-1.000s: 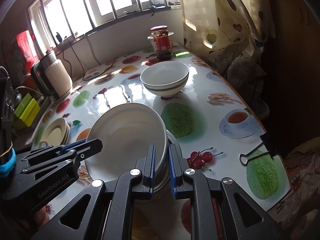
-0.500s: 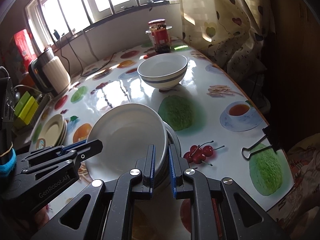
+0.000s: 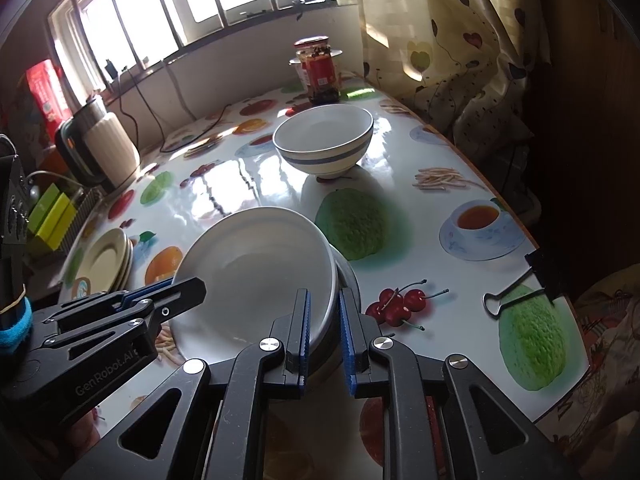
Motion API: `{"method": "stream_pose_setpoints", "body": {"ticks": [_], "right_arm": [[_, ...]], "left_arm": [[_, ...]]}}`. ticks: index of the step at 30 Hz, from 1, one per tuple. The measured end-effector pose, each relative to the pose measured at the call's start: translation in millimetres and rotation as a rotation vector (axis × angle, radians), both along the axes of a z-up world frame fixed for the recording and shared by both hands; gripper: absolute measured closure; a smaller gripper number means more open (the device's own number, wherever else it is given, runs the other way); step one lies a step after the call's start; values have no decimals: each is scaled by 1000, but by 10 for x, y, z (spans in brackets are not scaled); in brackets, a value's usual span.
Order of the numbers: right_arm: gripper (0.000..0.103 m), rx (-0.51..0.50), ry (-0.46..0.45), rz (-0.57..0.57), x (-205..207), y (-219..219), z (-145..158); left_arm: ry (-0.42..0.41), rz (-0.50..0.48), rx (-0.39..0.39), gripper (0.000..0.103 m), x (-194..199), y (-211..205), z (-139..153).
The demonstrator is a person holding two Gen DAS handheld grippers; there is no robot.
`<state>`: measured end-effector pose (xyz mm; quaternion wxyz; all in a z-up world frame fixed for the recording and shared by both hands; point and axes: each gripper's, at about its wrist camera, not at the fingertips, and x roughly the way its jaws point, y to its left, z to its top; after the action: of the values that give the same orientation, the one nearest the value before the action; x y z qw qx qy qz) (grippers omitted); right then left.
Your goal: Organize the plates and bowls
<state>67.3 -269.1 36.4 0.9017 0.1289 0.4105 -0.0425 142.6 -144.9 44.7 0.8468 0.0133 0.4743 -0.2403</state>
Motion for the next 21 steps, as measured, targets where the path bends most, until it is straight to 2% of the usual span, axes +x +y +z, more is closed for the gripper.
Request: {"method": "stream_pose_setpoints", "body": {"ticks": [8, 13, 17, 21], "right_arm": [[85, 4, -13, -2, -15, -18, 34], [78, 6, -27, -8, 7, -53, 95], [72, 7, -37, -17, 33, -96, 134], [70, -1, -46, -29, 86, -169, 182]], "left_arm": [[-12, -2, -5, 89, 3, -16, 20], [-26, 3, -18, 85, 49, 9, 71], [-37, 15, -26, 78, 125, 47, 112], [-43, 28, -28, 78, 242, 76, 149]]}}
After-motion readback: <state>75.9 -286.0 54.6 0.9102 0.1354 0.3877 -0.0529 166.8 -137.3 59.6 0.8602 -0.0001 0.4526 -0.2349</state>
